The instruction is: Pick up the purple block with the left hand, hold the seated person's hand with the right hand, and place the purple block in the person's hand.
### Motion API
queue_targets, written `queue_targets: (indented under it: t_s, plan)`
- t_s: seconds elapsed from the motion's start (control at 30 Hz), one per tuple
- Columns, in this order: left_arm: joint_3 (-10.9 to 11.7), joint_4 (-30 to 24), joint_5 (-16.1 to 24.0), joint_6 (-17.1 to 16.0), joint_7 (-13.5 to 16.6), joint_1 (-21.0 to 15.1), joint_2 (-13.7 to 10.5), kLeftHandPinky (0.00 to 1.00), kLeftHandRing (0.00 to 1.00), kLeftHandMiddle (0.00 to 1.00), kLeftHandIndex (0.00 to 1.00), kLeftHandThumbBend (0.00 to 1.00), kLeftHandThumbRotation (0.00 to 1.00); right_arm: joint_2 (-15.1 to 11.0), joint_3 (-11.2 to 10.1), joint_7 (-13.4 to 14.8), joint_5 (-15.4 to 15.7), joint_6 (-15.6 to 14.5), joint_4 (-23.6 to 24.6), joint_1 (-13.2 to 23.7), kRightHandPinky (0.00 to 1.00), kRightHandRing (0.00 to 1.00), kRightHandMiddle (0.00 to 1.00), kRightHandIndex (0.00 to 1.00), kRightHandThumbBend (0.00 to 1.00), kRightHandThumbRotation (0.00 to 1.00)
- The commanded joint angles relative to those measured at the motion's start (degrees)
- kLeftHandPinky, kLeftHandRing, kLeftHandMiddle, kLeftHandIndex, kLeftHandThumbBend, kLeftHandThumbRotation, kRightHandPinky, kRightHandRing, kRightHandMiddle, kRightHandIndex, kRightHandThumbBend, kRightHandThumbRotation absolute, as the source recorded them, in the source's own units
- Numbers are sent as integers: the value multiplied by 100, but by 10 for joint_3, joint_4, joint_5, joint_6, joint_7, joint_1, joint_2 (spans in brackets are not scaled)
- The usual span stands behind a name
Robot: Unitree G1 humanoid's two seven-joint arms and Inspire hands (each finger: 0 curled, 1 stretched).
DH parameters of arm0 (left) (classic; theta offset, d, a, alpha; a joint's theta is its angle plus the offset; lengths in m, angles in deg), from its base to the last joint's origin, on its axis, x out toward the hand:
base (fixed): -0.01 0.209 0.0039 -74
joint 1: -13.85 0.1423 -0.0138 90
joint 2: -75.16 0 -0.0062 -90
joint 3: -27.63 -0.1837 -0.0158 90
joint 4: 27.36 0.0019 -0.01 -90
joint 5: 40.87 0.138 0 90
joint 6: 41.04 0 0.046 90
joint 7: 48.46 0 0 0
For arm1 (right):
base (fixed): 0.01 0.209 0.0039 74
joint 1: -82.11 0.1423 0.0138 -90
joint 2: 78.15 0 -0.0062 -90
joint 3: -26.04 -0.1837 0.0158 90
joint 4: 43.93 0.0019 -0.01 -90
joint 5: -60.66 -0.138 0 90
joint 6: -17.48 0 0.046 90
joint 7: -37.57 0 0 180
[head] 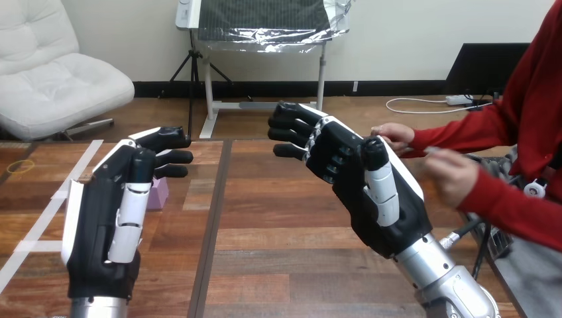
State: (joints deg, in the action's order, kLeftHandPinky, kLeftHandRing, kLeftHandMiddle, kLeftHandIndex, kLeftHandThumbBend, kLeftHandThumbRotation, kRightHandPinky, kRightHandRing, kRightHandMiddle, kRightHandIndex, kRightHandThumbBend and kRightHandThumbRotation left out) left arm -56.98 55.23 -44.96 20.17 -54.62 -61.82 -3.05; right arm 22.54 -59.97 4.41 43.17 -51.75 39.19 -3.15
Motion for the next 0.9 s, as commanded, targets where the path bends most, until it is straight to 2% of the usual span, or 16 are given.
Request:
queue_targets:
  t_s: [0.0,0.17,0.4,0.6,0.73,0.87]
  plan:
    - [3,7,6,-10,-1,-44,-10,64,67,70,67,55,90,-3,-11,-2,0,17,-7,16,84,85,84,83,81,100]
    - [10,22,17,-27,1,-57,-17,63,66,70,67,51,91,-4,-14,-4,0,17,-11,14,84,85,84,83,81,100]
    - [18,33,31,-26,10,-70,-25,59,65,69,66,53,90,-4,-17,-6,-1,15,-13,12,83,86,84,83,80,100]
    - [23,39,34,-13,7,-82,-42,58,66,69,66,50,88,-6,-19,-7,-1,14,-18,12,83,86,84,83,79,100]
    - [28,44,41,8,0,-93,-62,60,67,71,67,49,87,-8,-19,-6,4,17,-21,13,82,85,84,82,79,100]
    - [34,55,50,20,-3,-109,-80,63,69,72,69,53,87,-8,-18,-5,5,15,-21,12,80,85,84,82,79,100]
